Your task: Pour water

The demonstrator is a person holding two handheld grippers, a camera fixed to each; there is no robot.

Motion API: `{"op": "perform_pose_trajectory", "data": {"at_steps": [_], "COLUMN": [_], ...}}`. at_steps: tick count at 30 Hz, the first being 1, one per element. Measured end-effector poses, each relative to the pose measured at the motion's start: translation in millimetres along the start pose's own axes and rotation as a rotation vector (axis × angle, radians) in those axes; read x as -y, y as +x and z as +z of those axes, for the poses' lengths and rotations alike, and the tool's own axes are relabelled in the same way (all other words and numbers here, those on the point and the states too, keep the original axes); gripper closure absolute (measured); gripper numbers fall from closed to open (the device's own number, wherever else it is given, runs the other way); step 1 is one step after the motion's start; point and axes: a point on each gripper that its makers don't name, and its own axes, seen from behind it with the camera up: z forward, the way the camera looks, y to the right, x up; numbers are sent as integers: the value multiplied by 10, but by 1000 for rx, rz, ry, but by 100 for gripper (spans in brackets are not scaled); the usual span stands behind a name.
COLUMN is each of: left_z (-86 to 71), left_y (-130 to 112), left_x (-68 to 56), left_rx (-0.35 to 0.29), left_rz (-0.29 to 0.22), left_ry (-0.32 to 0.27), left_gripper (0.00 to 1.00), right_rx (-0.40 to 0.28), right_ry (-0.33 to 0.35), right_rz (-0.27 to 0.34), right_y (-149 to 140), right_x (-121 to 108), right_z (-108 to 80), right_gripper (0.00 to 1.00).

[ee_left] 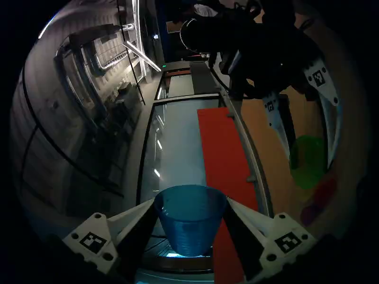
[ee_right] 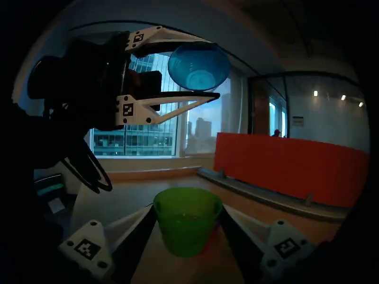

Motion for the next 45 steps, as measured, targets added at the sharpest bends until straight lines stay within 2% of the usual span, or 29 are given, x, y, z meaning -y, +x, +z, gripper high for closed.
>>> {"op": "perform_pose_trajectory", "data": {"at_steps": [7,12,20,27,32,41,45], "left_z": [10,26,42,53,38,35,37], "left_y": [-44,-124,-150,-207,-272,-409,-509], "left_x": [2,-24,-65,-125,-156,-197,-171], "left_rx": [3,26,22,19,27,53,62], "left_rz": [-45,-143,-351,-504,-635,-909,-1059], "left_ry": [-3,-4,-2,3,16,25,32], "left_gripper": [13,13,13,12,13,13,13], "right_rx": [-1,-5,-10,-15,-16,-17,-18], "right_ry": [-3,-3,-13,-20,-21,-24,-27], "right_rz": [-1,-2,2,4,4,4,4], "right_y": [4,13,30,51,50,77,93], "right_x": [-7,-3,-44,-65,-72,-67,-70], "right_z": [-1,-3,-22,-45,-47,-50,-52], "right_gripper": [9,9,9,9,9,9,9]}}
